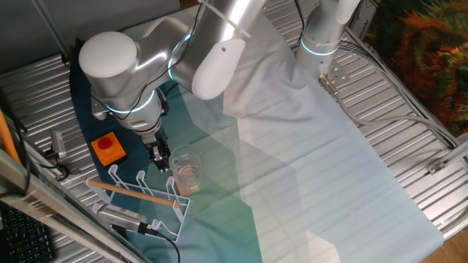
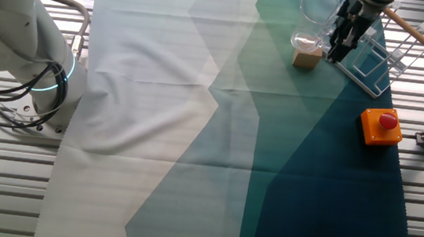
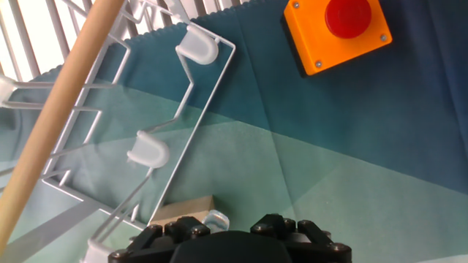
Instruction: Put the cup on the cup rack
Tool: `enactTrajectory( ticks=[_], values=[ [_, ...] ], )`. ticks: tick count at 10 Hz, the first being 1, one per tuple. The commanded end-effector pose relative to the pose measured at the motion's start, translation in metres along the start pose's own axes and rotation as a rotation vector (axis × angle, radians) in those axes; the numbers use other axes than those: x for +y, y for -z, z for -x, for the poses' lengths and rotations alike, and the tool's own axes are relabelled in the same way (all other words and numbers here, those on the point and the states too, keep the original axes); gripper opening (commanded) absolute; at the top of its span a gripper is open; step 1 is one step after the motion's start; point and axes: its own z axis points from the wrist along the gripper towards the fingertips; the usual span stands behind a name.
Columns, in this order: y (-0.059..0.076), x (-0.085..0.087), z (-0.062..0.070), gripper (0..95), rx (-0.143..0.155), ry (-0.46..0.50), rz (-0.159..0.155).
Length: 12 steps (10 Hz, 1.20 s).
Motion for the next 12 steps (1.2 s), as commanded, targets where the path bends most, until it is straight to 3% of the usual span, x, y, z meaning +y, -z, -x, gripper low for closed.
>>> enactTrajectory(
  ticks=[1,3,4,5,6,12],
  values=[
    [-0.0007,-0.0003,0.0004,38.0,0.000,0.000,0.001],
    [-0.0011,-0.0004,0.0004,38.0,-0.001,0.000,0.002],
    [-0.0011,-0.0004,0.0004,19.0,-0.001,0.000,0.001],
    [-0.0011,-0.0003,0.0004,19.0,-0.001,0.000,0.002],
    [-0.0011,-0.0003,0.0004,0.0,-0.001,0.000,0.001],
    [-0.0015,-0.0005,0.0006,0.0,0.007,0.001,0.012]
  ],
)
